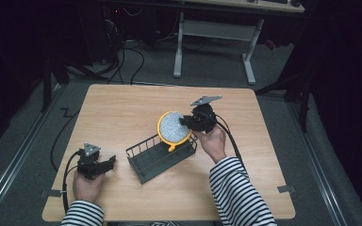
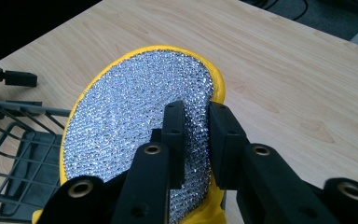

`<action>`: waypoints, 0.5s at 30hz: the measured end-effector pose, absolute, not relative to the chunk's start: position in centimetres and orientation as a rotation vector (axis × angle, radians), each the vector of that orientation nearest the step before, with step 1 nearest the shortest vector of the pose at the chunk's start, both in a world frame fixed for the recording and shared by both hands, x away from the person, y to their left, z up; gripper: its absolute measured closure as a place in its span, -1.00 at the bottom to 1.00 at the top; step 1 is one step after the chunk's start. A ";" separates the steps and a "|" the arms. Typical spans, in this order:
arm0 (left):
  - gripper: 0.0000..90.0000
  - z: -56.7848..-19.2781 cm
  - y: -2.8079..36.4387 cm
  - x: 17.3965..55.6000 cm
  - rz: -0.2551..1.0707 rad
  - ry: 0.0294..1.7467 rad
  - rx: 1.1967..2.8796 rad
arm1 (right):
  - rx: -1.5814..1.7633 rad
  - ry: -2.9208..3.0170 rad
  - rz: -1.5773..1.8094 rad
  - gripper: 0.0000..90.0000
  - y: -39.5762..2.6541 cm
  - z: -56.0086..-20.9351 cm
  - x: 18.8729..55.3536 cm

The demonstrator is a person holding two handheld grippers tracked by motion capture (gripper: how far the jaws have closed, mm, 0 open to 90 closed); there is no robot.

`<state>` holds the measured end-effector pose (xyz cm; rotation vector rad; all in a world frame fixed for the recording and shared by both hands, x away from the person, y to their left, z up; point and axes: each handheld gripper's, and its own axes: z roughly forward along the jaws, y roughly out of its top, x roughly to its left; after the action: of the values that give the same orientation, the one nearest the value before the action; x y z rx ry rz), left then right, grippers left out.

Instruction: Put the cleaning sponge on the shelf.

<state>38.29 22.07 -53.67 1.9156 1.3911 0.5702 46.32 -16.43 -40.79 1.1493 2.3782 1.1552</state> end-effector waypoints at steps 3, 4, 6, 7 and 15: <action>-0.34 -53.7 22.0 38.3 0.574 1.391 1.916 | 1.157 2.382 1.165 0.72 -16.6 -41.3 46.2; -0.34 -53.7 22.0 38.3 0.575 1.390 1.918 | 1.159 2.382 1.173 0.71 -16.6 -41.4 46.2; -0.34 -53.7 22.0 38.3 0.578 1.390 1.918 | 1.153 2.390 1.169 0.70 -16.7 -41.7 46.1; -0.34 -53.7 22.0 38.3 0.578 1.390 1.920 | 1.139 2.396 1.164 0.71 -16.7 -41.9 46.0; -0.34 -53.7 22.0 38.3 0.582 1.391 1.921 | 1.075 2.460 1.117 0.83 -16.3 -42.6 45.6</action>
<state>38.31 21.97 -53.68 1.9207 1.3908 0.5815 45.57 -16.26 -42.64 1.0753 2.4602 1.1173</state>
